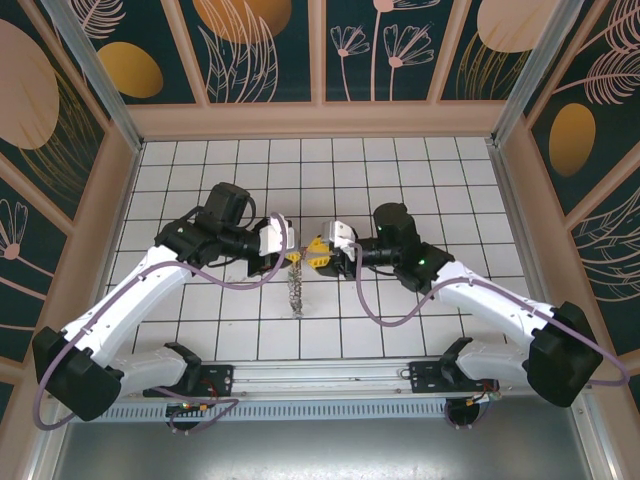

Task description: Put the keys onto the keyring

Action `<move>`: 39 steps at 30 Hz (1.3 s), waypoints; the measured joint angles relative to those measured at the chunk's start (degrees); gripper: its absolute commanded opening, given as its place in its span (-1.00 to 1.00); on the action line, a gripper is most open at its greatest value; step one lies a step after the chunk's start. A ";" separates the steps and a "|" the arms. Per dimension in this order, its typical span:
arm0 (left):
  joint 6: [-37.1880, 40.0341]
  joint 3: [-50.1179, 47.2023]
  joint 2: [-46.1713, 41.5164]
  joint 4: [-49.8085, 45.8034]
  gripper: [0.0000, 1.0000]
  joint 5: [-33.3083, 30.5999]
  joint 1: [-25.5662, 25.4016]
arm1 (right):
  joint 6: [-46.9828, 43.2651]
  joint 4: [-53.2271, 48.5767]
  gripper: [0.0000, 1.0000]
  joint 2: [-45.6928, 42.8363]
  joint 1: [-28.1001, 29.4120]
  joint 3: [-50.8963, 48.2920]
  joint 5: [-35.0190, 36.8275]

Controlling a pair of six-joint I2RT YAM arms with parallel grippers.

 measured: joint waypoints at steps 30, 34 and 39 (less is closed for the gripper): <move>-4.76 -3.15 -4.98 5.75 -0.44 -1.07 -0.44 | 7.52 10.19 -1.00 2.56 1.27 -3.69 1.55; -6.58 -4.98 -8.44 8.41 -0.37 -1.03 -0.44 | 11.54 15.65 -1.00 0.63 1.14 -7.65 2.08; -8.07 -5.38 -8.02 10.12 -0.35 -0.85 -0.44 | 14.34 20.33 -1.00 -0.94 1.11 -9.70 2.97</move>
